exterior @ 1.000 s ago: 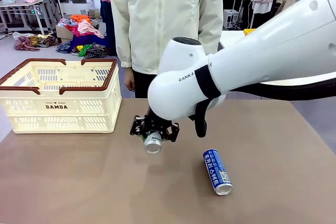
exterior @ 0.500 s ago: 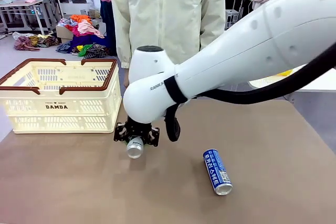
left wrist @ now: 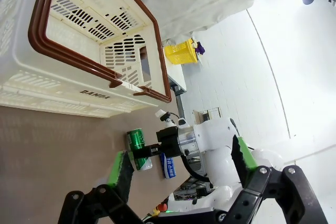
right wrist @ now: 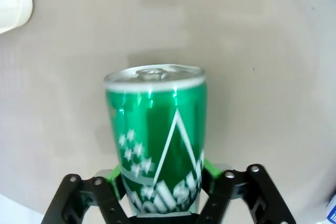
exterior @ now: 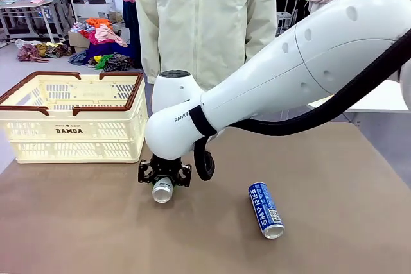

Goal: Place the drinks into the Shopping basket.
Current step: Pick up one drink and place it into the Shopping basket.

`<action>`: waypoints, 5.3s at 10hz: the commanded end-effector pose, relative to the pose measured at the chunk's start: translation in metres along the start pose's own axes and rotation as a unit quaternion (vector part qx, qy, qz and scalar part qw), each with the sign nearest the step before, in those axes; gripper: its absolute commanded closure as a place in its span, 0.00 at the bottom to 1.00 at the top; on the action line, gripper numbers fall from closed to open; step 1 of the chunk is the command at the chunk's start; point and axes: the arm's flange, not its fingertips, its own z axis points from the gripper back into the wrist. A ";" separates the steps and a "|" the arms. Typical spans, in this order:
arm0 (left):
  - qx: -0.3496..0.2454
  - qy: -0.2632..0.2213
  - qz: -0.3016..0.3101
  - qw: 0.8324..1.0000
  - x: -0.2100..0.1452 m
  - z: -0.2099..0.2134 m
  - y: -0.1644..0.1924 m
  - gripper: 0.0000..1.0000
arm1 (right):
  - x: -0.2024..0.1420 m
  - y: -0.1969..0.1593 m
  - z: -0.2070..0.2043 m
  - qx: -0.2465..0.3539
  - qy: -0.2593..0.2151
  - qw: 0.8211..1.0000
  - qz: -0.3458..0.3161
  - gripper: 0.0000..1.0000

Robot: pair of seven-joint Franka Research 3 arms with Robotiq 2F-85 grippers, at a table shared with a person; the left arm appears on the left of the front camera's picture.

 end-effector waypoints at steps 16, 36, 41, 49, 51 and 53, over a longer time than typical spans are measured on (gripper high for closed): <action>-0.005 0.001 -0.006 1.000 0.000 0.002 -0.001 0.00 | -0.173 -0.268 0.259 0.360 -0.157 0.919 0.024 0.00; -0.005 0.001 -0.006 1.000 0.000 0.002 -0.001 0.00 | -0.160 -0.602 0.205 0.700 0.049 0.712 -0.004 0.00; -0.005 0.001 -0.006 1.000 0.000 0.002 -0.001 0.00 | -0.160 -0.602 0.205 0.700 0.049 0.712 -0.004 0.00; 0.343 0.123 -0.173 0.915 -0.174 -0.249 -0.157 0.00 | -0.160 -0.602 0.205 0.700 0.049 0.712 -0.004 0.00; 0.378 0.227 -0.219 0.871 -0.226 -0.295 -0.151 0.00 | -0.160 -0.602 0.205 0.700 0.049 0.712 -0.004 0.00; 0.388 0.238 -0.221 0.863 -0.245 -0.328 -0.135 0.00 | -0.160 -0.602 0.205 0.700 0.049 0.712 -0.004 0.00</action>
